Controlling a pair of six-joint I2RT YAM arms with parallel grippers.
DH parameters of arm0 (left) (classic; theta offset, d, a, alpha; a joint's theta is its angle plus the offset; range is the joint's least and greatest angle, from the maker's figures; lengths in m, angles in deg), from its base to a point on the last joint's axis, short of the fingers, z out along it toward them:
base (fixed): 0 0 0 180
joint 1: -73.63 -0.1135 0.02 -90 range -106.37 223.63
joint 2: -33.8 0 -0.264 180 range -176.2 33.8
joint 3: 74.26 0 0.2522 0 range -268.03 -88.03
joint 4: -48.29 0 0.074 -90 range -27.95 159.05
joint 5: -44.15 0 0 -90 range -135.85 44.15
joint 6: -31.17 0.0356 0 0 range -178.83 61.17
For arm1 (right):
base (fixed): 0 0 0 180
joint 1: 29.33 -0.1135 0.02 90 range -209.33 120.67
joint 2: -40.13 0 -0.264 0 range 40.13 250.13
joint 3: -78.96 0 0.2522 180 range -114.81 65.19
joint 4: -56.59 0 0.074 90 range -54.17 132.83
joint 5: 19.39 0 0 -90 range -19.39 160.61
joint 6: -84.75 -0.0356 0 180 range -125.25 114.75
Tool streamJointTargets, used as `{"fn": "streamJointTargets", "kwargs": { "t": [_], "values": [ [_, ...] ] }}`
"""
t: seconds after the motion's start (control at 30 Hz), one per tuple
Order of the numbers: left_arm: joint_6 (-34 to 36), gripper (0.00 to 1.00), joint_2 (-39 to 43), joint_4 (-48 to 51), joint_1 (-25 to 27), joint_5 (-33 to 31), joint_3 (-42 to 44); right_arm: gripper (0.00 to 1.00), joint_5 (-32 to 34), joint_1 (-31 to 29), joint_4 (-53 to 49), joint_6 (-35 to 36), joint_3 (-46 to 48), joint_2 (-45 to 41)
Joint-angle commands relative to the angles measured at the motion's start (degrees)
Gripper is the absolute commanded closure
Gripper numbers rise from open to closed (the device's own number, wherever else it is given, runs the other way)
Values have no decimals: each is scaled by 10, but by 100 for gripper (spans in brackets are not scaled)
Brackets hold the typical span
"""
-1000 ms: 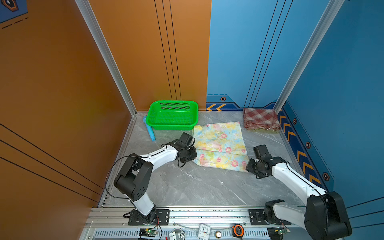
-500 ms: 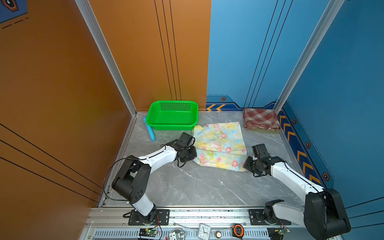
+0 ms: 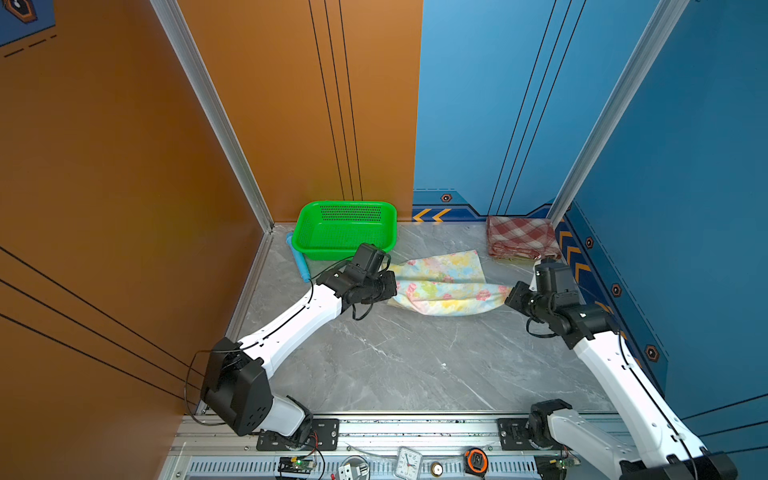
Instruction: Fold and stack the skirts
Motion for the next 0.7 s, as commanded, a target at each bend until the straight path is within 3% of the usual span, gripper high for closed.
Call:
{"fn": "streamJointTargets", "kwargs": {
  "t": [0.0, 0.2, 0.47, 0.67],
  "values": [
    [43, 100, 34, 67, 8, -30, -86, 100, 40, 7, -75, 44, -100, -12],
    [76, 100, 12, 102, -10, -28, -222, 100, 33, 33, -103, 63, -280, 34],
    [84, 100, -125, 105, -86, 31, -358, 100, -89, 101, -40, 31, -387, 196],
    [90, 100, -236, 166, -104, 72, -598, 100, -141, 128, -63, 18, -610, 320]
  ]
}}
